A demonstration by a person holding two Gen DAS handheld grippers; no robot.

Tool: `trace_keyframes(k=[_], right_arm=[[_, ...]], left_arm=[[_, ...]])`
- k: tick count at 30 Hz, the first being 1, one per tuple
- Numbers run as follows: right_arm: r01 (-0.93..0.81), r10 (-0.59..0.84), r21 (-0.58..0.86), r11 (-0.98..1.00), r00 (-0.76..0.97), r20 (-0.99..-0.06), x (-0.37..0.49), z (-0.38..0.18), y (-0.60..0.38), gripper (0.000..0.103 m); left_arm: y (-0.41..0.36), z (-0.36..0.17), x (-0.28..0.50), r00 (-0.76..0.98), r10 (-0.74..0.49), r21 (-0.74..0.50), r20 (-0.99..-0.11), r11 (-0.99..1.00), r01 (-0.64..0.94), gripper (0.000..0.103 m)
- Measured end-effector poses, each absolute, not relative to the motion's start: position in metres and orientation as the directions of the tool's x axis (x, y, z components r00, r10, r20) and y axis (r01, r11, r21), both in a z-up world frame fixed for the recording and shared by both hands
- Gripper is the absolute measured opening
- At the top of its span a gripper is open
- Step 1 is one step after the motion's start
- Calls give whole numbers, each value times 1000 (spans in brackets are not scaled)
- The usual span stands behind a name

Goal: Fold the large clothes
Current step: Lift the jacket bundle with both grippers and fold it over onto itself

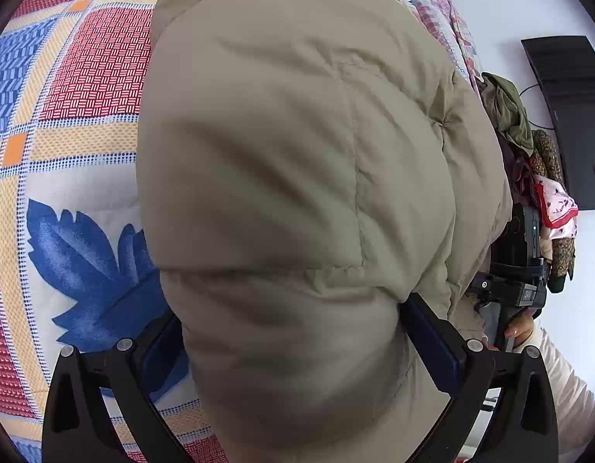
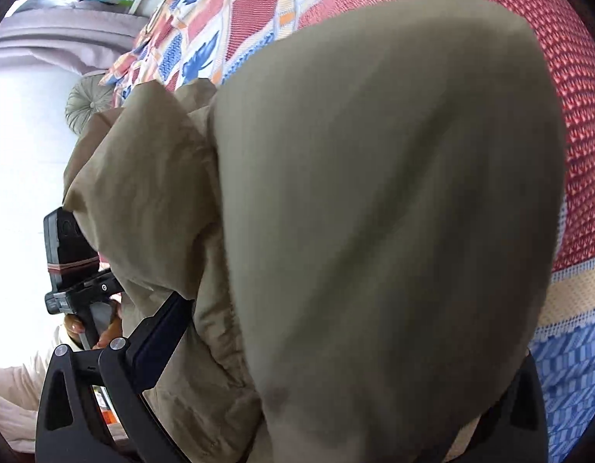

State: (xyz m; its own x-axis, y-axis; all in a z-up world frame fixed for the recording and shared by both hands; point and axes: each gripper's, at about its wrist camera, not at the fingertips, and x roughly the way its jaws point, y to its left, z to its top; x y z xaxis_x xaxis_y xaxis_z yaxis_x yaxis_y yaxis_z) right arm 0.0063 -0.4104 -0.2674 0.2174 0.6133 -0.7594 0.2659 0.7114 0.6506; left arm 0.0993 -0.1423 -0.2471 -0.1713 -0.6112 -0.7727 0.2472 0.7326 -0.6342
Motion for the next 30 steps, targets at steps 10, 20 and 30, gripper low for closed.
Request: trace_keyframes(k=[10,20,30], right_arm=[[313,618,657,686,227,-753,3,-263,-409,86],[326,626,686,650,283,-727,-8,-246,-403,49],[273,646,722,635,325,-691,2,-210,-360,42]], left_arm=[[-163,-234,90,-88,-555,-553,-827,775,306,103],[-137,-219,85,-53,-588,-570,-807,752,332,78],[-93,-179,105,7,-662,-627,-749,714,312,73]])
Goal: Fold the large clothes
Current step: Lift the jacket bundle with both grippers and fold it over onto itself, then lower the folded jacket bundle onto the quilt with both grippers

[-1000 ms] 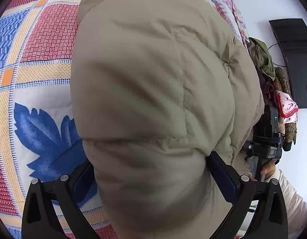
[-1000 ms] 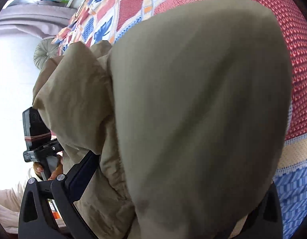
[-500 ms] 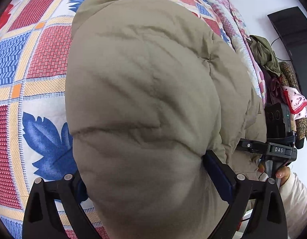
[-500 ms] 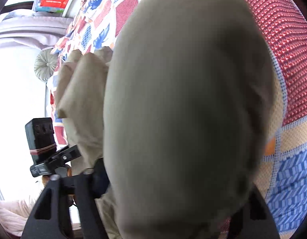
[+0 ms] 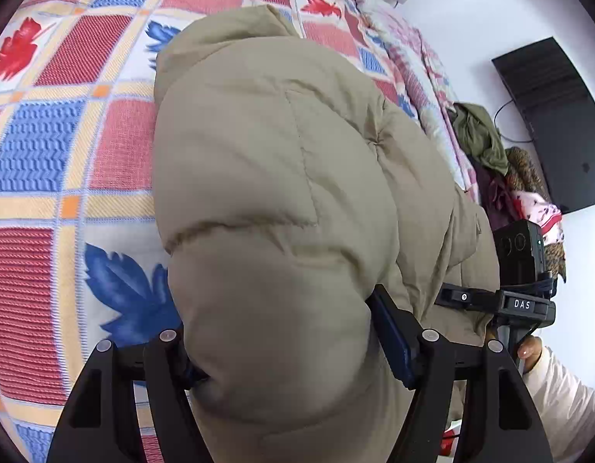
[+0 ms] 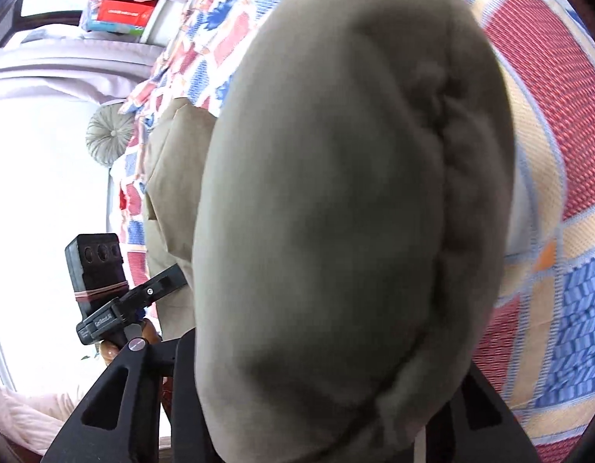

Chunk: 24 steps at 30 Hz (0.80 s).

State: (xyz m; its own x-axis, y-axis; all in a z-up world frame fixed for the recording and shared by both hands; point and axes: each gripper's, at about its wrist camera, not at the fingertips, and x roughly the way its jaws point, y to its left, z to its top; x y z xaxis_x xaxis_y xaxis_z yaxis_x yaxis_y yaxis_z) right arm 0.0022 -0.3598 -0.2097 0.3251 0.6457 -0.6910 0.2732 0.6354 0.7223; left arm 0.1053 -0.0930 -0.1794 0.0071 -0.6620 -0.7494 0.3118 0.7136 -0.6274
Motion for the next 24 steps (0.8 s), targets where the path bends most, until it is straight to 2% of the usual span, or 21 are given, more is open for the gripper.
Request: trace_keyframes(k=[13,19,24], right_arm=[[120,715,782,612,339,-611,87,-190,-283,41],[107,740,801,588,329,-587,148,-211,-234,41],[119,722,777,619,303,-622,178,-240,-197,41]], left_arm=[[12,-134,182,199,-621,-563,-758,777,283,73],[62,-149,228,264,-548,-492,-794,834,250,73],[88,-186,249,268,-477,-432,-837,877,211,74]])
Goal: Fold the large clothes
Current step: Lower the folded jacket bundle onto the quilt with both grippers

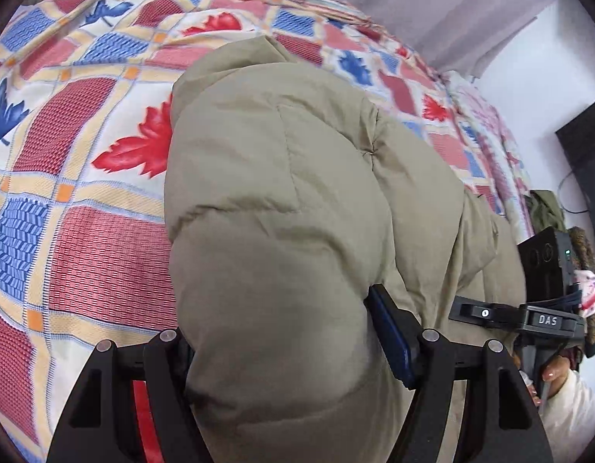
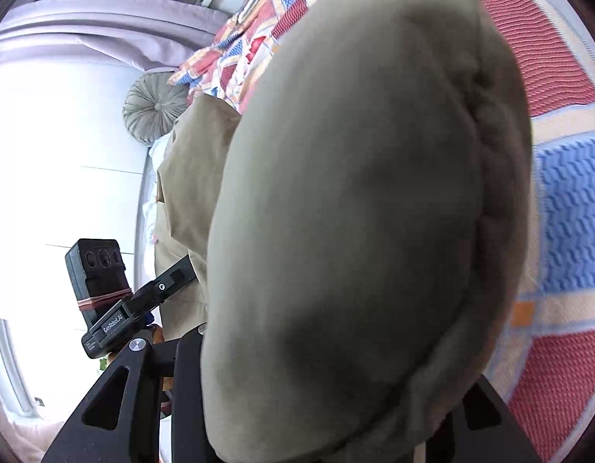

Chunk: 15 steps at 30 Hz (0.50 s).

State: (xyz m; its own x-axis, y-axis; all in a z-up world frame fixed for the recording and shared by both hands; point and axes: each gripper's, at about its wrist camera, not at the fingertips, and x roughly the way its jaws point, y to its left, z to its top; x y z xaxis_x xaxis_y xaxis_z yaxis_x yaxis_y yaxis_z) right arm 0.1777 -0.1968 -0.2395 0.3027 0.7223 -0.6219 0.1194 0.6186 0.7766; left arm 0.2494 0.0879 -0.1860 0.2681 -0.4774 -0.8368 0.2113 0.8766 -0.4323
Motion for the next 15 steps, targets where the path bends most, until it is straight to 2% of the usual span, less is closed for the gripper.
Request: trace_keyframes(k=[4,7,15], right_arm=[[156,686,742,652,295,-665,180,-257,-187,44],[194,659,718,669,292,-693,185,-262,-182,52],[213,515,576,789,281,-810,175,-224,-170,58]], left_arm=[[93,-208,250,275,-453,-411,-848,890,198,78],[87,-216,245,284,-432,-392,-856,901,187,81],[88,-206,233,300,-377,-345,-876,925,156,83]])
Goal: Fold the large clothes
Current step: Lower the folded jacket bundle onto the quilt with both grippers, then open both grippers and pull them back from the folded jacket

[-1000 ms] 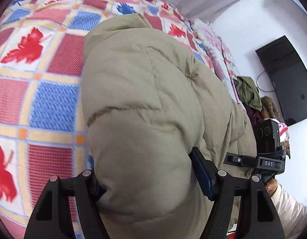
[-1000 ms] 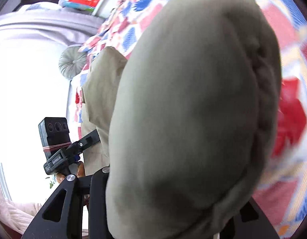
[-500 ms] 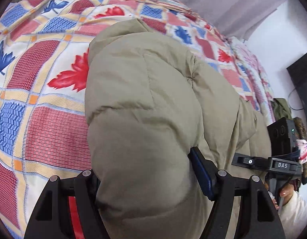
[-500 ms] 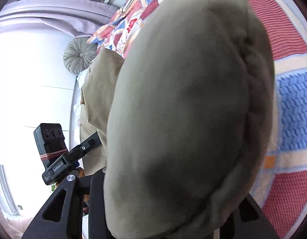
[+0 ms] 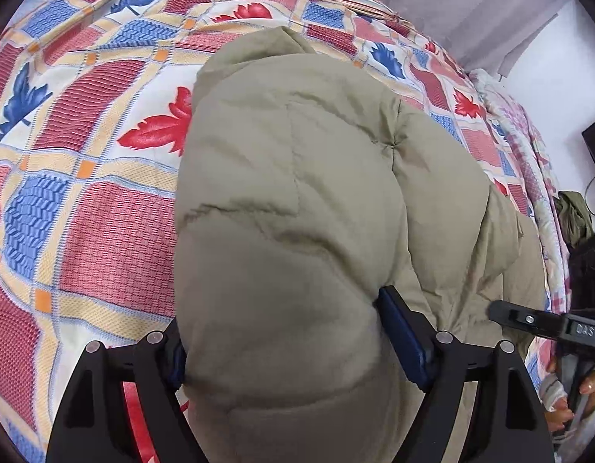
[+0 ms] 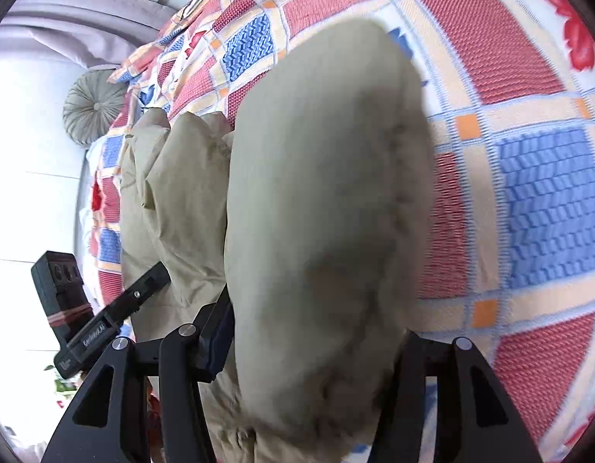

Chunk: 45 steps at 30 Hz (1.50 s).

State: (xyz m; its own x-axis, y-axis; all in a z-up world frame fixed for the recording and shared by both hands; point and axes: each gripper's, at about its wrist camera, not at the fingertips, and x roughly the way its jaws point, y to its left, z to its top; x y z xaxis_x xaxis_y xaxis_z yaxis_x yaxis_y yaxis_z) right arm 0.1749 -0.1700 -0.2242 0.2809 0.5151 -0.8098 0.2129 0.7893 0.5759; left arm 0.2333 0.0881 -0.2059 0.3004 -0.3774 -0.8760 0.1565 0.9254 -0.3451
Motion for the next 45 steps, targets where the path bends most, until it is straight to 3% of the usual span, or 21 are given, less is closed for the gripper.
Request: trace_keyframes(k=[4,11,13,14,17,20,26,33,45], right_arm=[[208,404,470,858,294,-866,158,-194,-171,58],[198,366,448,872,346,-864,128,-156,-202,58],[180,363,447,876,364,-858,127,-145,-201,50],[163,364,445,880,368,-856,126,-142,-196,37],[118,345,414,903,379,-859,121,-134,-179,33],[63,350,400,915,373,-859,116,-130,-161,32],[16,293,311,950,294,-910,111,-164,-133,32],[122,278,309,943,216,-936,101,-214,-141,31],[157,277,310,938,203,-939,92,-184,-146,32]], left_arm=[[94,-191,222,336,-307,-275,-890,951,141,83],[106,-172,202,360,-255,-220,-897,966,136,83],[104,-175,197,347,-245,-203,-906,967,151,83],[101,-179,194,340,-234,-188,-911,969,161,83],[89,-191,186,316,-215,-158,-924,967,197,83],[82,-195,181,332,-196,-130,-923,969,211,89],[83,-199,180,317,-203,-147,-926,970,191,89],[79,-197,171,304,-195,-133,-933,968,213,89],[86,-179,162,262,-188,-146,-946,974,173,89]])
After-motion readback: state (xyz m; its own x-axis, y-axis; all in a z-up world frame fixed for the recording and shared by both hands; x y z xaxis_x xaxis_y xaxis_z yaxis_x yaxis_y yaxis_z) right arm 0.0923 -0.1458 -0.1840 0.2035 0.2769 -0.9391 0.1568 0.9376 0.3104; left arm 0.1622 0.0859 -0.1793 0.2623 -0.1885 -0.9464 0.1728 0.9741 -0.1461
